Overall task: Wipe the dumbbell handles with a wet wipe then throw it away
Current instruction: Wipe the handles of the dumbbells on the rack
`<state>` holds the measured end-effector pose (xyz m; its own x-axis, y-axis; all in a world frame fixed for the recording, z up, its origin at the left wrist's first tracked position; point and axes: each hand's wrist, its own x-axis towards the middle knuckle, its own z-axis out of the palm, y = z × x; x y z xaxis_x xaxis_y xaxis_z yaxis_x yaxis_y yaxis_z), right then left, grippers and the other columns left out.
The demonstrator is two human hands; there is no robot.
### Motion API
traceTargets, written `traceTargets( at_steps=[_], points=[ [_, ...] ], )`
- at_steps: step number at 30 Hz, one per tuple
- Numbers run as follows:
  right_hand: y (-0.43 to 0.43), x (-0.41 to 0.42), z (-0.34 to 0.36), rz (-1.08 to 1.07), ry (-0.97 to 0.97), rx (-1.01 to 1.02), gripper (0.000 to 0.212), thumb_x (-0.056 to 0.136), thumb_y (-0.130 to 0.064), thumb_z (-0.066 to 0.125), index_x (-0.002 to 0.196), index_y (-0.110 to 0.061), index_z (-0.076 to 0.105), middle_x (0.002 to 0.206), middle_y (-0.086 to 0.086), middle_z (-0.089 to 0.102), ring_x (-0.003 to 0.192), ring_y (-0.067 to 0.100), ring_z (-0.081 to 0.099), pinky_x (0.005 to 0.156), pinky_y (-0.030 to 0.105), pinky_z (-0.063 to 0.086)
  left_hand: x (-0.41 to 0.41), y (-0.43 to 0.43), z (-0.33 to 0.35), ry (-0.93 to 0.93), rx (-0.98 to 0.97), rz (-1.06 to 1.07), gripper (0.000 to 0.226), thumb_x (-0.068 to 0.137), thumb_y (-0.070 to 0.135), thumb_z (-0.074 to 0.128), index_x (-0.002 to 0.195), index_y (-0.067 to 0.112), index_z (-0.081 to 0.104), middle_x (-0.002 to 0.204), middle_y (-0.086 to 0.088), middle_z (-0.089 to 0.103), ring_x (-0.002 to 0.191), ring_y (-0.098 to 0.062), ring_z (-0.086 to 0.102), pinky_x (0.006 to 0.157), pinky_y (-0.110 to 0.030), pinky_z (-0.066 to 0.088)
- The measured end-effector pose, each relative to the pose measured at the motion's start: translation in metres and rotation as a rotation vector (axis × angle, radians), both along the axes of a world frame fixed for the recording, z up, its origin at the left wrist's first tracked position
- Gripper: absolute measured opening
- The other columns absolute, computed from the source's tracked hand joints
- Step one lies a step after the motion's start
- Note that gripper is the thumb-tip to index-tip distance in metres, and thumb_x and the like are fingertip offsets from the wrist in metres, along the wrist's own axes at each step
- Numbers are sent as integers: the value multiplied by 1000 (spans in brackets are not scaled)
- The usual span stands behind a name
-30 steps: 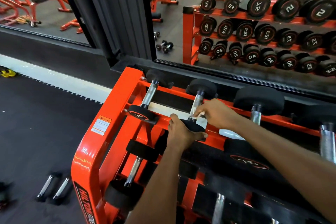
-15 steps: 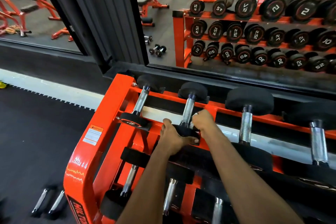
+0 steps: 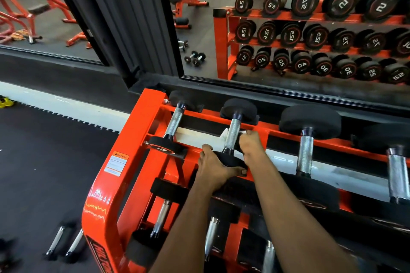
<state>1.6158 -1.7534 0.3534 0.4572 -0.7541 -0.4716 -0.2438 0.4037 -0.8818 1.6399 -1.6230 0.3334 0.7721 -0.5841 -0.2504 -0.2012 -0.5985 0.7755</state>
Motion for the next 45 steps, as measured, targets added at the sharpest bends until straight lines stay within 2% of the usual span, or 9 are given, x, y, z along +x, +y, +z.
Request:
traceTargets(
  at_steps=[3, 6, 12, 18, 21, 25, 33, 37, 45],
  points=[
    [0, -16, -14, 196, 208, -111, 32, 94, 4, 41, 70, -9, 58, 67, 11, 60, 60, 24, 57, 57, 32, 48, 0, 1, -1, 5, 12, -2, 109, 44, 56, 96, 124, 19, 30, 125, 1, 43, 123, -24, 44, 99, -38, 45],
    [-6, -18, -16, 215, 215, -80, 29, 91, 6, 44, 67, -6, 55, 63, 10, 57, 55, 21, 52, 52, 26, 39, 1, 1, -1, -1, 2, -1, 114, 44, 57, 96, 129, 17, 31, 126, -1, 43, 124, -25, 44, 101, -40, 45],
    [-16, 4, -37, 32, 58, -1, 23, 81, -9, 53, 89, -4, 74, 84, 13, 75, 80, 30, 72, 80, 45, 60, 1, 1, 0, 3, -7, -7, 107, 44, 55, 96, 122, 19, 31, 123, -1, 44, 121, -25, 45, 100, -39, 45],
    [-13, -11, -37, 76, 165, -106, 24, 84, 0, 52, 64, -11, 61, 68, 11, 62, 65, 24, 57, 62, 39, 49, 0, 0, -2, 6, -16, -2, 110, 43, 55, 97, 122, 20, 29, 123, 1, 43, 122, -24, 44, 101, -38, 45],
    [-26, 8, -23, -123, 74, -153, 18, 93, -8, 56, 78, -12, 65, 84, 10, 67, 81, 30, 65, 78, 42, 55, 0, -1, 0, 4, -20, -3, 109, 44, 55, 97, 121, 20, 28, 122, 1, 42, 122, -24, 44, 101, -38, 44],
    [-10, 1, -28, -111, 121, -336, 17, 94, -17, 60, 104, -8, 71, 98, 9, 71, 81, 21, 62, 70, 29, 46, -2, 1, 1, 13, -24, 2, 115, 46, 52, 97, 131, 12, 31, 124, 0, 42, 124, -26, 45, 101, -38, 45],
    [1, -2, -19, -45, 155, -655, 35, 89, -5, 60, 120, -18, 71, 106, 6, 74, 89, 23, 67, 74, 30, 49, -1, 0, 1, 19, -19, 0, 103, 45, 55, 95, 114, 23, 26, 121, 0, 45, 121, -26, 47, 100, -43, 47],
    [1, -10, -26, 77, 218, -793, 36, 88, -5, 63, 118, -24, 71, 99, 10, 75, 75, 16, 61, 67, 26, 40, -1, 2, 3, 35, 0, 2, 113, 34, 64, 89, 119, 21, 29, 123, -1, 46, 122, -27, 47, 100, -43, 47],
    [-4, -9, -19, 401, 282, -1105, 43, 88, -2, 59, 125, -22, 68, 138, 3, 58, 127, 19, 55, 107, 28, 42, -3, 1, 6, 53, 4, 9, 114, 35, 59, 95, 120, 20, 29, 124, -1, 46, 121, -25, 46, 101, -43, 47]
  ],
)
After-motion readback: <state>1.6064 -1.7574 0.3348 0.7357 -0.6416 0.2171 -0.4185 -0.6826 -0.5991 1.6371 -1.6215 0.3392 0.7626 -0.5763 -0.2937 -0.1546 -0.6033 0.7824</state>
